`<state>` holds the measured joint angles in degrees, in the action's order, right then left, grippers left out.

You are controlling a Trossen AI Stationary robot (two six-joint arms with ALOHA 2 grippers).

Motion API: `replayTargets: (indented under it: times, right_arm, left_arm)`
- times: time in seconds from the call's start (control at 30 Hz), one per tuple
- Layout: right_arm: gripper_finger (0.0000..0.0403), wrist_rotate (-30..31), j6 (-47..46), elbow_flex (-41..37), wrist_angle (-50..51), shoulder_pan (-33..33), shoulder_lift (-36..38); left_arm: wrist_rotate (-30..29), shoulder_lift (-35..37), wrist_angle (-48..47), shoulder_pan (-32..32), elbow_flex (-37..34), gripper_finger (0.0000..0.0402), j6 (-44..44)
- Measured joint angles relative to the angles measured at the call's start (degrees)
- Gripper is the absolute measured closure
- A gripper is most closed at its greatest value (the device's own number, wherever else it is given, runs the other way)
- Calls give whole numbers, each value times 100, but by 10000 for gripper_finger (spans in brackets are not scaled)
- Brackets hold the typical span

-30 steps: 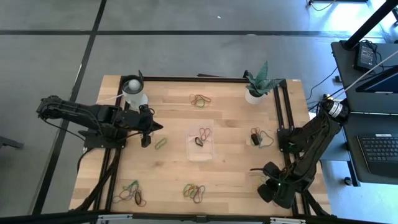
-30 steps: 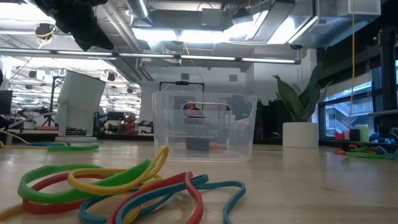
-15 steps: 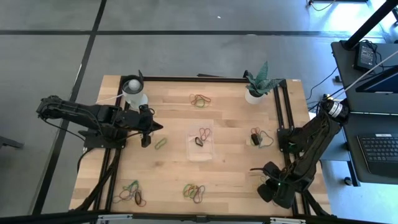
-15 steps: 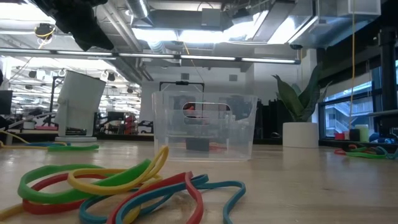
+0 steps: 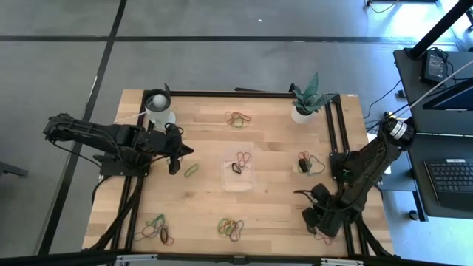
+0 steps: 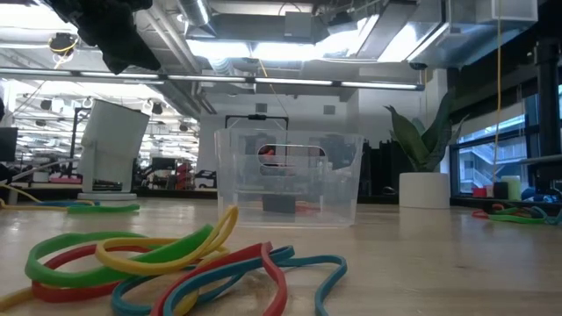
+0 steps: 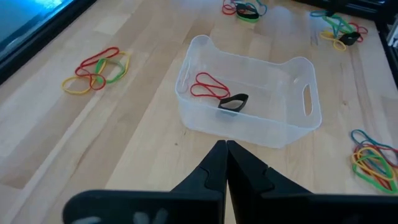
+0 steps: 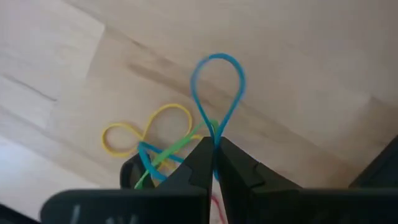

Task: Pick and place rubber bands into bin
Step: Put the blue rubber band into the transparent bin

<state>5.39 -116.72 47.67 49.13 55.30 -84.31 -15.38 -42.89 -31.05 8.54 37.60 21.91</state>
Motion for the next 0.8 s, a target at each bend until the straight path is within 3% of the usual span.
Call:
replayTargets:
  times: [0.2, 0.5, 0.67, 0.8]
  right_arm:
    - [377, 58, -2, -271, -61, -35, 0]
    - [377, 38, -146, -1035, -1096, -41, 24]
    - [373, -44, -137, -934, -958, -47, -3]
    - [346, -193, -132, -882, -1040, -41, -9]
  left_arm:
    - [0, 0, 0, -2, 0, 398, -2]
    - [2, 0, 0, 0, 0, 397, -5]
    - [0, 0, 0, 0, 0, 398, 0]
    - [2, 0, 0, -1, 0, 397, -4]
